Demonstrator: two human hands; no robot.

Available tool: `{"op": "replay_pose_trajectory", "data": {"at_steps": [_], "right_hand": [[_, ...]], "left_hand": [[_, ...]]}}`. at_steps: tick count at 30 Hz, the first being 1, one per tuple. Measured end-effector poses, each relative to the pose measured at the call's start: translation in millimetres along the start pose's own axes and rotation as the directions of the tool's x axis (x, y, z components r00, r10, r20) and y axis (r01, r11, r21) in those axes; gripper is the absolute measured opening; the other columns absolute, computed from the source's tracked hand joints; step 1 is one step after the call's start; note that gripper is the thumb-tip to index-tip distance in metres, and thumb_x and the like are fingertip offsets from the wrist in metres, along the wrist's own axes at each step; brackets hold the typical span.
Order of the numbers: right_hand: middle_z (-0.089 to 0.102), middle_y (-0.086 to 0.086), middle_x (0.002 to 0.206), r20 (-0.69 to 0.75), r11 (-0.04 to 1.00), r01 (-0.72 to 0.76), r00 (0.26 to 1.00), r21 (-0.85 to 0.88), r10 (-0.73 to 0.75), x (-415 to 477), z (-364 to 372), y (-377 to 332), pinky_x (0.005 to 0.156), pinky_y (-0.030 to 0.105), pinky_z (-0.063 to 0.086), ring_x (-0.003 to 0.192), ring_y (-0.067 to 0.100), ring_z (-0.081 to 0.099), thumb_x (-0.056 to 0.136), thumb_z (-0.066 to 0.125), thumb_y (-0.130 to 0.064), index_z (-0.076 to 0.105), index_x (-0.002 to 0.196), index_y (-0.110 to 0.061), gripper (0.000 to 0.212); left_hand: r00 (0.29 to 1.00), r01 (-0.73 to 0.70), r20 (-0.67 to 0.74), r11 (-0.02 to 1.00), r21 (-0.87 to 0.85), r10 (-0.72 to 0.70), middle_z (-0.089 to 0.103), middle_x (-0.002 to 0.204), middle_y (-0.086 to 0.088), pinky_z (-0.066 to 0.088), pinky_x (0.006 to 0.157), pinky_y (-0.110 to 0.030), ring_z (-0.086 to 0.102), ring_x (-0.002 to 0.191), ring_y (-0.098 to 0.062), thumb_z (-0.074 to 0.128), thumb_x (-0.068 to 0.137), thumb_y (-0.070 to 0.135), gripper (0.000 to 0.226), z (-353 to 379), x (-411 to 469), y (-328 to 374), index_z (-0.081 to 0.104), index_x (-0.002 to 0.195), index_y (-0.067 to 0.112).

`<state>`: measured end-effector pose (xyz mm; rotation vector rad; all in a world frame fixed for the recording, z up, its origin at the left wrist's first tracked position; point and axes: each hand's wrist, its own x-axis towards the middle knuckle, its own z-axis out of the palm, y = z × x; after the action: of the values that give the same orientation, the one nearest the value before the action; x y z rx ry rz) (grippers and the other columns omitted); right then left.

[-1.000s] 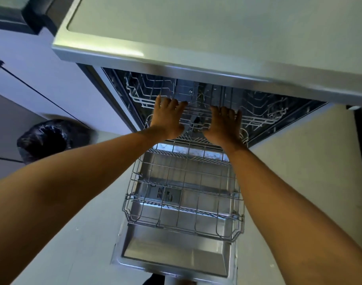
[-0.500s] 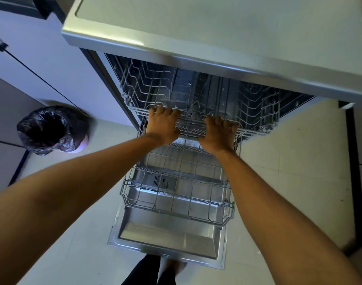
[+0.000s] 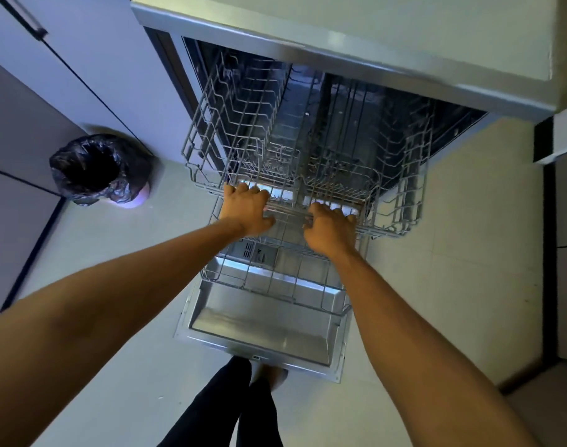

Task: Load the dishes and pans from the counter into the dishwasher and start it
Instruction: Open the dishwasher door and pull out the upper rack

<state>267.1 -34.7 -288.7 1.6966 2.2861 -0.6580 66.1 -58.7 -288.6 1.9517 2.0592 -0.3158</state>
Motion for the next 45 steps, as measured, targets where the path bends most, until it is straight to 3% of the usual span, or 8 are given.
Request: {"op": "replay_pose_trajectory", "data": {"at_steps": [6, 13, 25, 33, 40, 45], "right_hand": [[0.062, 0.001, 0.127, 0.018, 0.999, 0.01, 1.0, 0.043, -0.011, -43.0, 13.9, -8.0, 0.098, 0.045, 0.033, 0.12, 0.03, 0.053, 0.093, 0.058, -0.033, 0.055, 0.125, -0.024, 0.034], [0.062, -0.002, 0.127, 0.008, 0.997, 0.017, 1.0, 0.078, -0.018, -90.6, 41.9, -15.4, 0.096, 0.044, 0.032, 0.115, 0.031, 0.052, 0.094, 0.055, -0.031, 0.055, 0.12, -0.024, 0.027], [0.069, -0.005, 0.103, -0.134, 0.978, -0.074, 0.986, 0.193, 0.1, -163.5, 95.3, -35.5, 0.086, 0.042, 0.032, 0.101, 0.029, 0.058, 0.085, 0.063, -0.026, 0.066, 0.103, -0.021, 0.019], [0.067, -0.007, 0.108, -0.117, 0.983, -0.068, 0.989, 0.169, 0.089, -190.3, 101.5, -40.7, 0.079, 0.036, 0.021, 0.102, 0.023, 0.055, 0.089, 0.061, -0.031, 0.064, 0.106, -0.026, 0.018], [0.063, -0.006, 0.116, -0.046, 0.983, -0.096, 0.993, 0.156, 0.105, -187.8, 97.1, -44.8, 0.085, 0.037, 0.026, 0.111, 0.023, 0.05, 0.09, 0.059, -0.045, 0.067, 0.111, -0.029, 0.027], [0.057, -0.005, 0.121, -0.009, 0.941, -0.189, 0.98, 0.279, 0.2, -179.5, 85.3, -69.0, 0.1, 0.044, 0.031, 0.118, 0.022, 0.048, 0.082, 0.063, -0.067, 0.067, 0.105, -0.036, 0.039]], "left_hand": [[0.999, 0.003, 0.038, 0.999, -0.04, -0.002, 0.059, 0.127, -0.001, 0.029, 0.106, -0.049, 0.047, 0.125, -0.027, 0.054, 0.085, 0.06, 0.052, 12.8, -43.6, 5.2, 0.055, 0.123, 0.025], [0.999, -0.003, 0.046, 0.997, -0.08, 0.006, 0.063, 0.117, 0.001, 0.032, 0.101, -0.046, 0.051, 0.116, -0.026, 0.054, 0.085, 0.061, 0.049, 36.3, -91.3, 2.5, 0.058, 0.117, 0.025], [0.998, 0.016, 0.062, 0.993, -0.118, -0.009, 0.064, 0.113, 0.004, 0.031, 0.096, -0.042, 0.052, 0.113, -0.023, 0.057, 0.085, 0.053, 0.035, 65.2, -170.1, 3.4, 0.062, 0.107, 0.026], [0.999, 0.031, 0.043, 0.985, -0.17, -0.025, 0.064, 0.109, 0.005, 0.031, 0.092, -0.04, 0.052, 0.108, -0.022, 0.059, 0.084, 0.049, 0.029, 76.0, -198.7, 4.9, 0.062, 0.103, 0.027], [0.997, -0.019, 0.07, 0.952, -0.307, 0.043, 0.065, 0.112, 0.007, 0.036, 0.094, -0.038, 0.055, 0.11, -0.019, 0.061, 0.089, 0.042, 0.03, 64.0, -197.4, -9.9, 0.064, 0.114, 0.027], [0.997, -0.051, 0.025, 0.823, -0.566, 0.08, 0.067, 0.103, -0.001, 0.051, 0.084, -0.038, 0.06, 0.097, -0.021, 0.06, 0.086, 0.035, 0.023, 45.7, -198.8, -46.6, 0.07, 0.103, 0.023]]}}
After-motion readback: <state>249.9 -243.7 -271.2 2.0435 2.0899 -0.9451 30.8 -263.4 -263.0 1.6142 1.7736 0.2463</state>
